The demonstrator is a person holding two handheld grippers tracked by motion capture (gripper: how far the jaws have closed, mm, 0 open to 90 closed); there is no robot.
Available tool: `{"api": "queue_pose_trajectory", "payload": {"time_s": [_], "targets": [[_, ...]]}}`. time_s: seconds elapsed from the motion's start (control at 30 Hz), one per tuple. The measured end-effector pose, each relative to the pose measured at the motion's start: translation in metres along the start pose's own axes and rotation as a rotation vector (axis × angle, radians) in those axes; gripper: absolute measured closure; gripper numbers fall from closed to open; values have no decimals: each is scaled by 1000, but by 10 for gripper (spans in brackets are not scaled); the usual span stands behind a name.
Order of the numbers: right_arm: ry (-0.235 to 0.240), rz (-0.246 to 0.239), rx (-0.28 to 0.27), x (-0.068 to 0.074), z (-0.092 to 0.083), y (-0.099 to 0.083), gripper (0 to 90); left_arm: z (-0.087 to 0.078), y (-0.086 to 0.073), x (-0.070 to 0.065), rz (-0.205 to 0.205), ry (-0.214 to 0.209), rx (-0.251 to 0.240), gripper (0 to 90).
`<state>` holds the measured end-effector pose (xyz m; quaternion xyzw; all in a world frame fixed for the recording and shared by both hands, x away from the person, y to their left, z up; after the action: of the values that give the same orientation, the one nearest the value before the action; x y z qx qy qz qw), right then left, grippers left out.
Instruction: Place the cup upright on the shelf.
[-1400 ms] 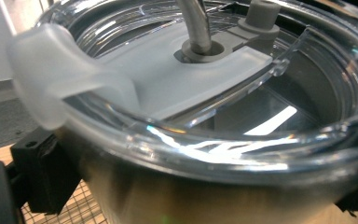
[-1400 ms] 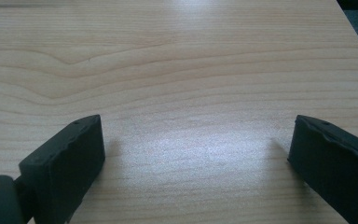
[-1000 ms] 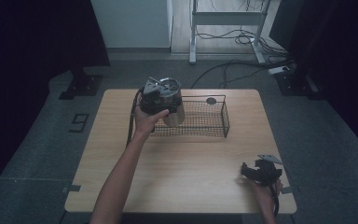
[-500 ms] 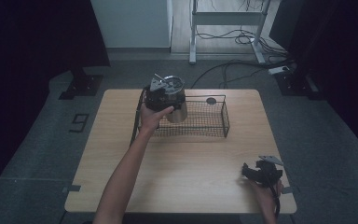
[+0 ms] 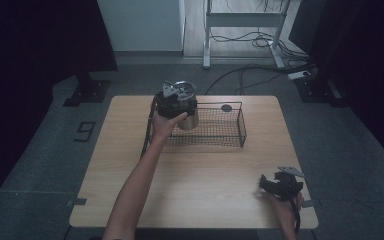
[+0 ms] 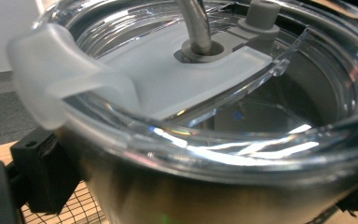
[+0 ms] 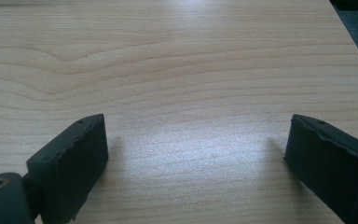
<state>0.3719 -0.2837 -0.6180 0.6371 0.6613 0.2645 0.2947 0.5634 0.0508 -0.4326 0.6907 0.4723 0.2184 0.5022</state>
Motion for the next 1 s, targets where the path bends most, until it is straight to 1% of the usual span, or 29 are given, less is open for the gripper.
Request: {"api": "queue_pose_trajectory", "payload": {"time_s": [0.07, 0.2, 0.33, 0.43, 0.6, 0.77, 1.0], "targets": [[0, 0, 0, 0, 0, 0, 55, 2, -1, 0, -5, -3, 3, 40], [0, 0, 0, 0, 0, 0, 55, 8, -8, 2, -1, -3, 19, 40], [0, 0, 0, 0, 0, 0, 56, 15, -16, 7, -8, 21, 34, 40], [0, 0, 0, 0, 0, 0, 55, 20, -22, 11, -18, 28, 46, 40], [0, 0, 0, 0, 0, 0, 56, 27, -31, 18, -22, 47, 66, 40], [0, 0, 0, 0, 0, 0, 56, 32, -41, 20, -24, 54, 93, 40], [0, -1, 0, 0, 0, 0, 55, 38, -52, 21, -22, 66, 114, 40]]}}
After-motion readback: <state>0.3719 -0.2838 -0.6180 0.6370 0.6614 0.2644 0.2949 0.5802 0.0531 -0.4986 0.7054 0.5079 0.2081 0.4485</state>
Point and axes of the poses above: each handheld gripper's, and its own axes: z roughly forward along the jaws, y roughly out of its top, x roughly to its left, the point moved 9 cm from there along z, roughly forward along the jaws, and after that the axes turned 5 degrees about -z, right-handed, at the moved point
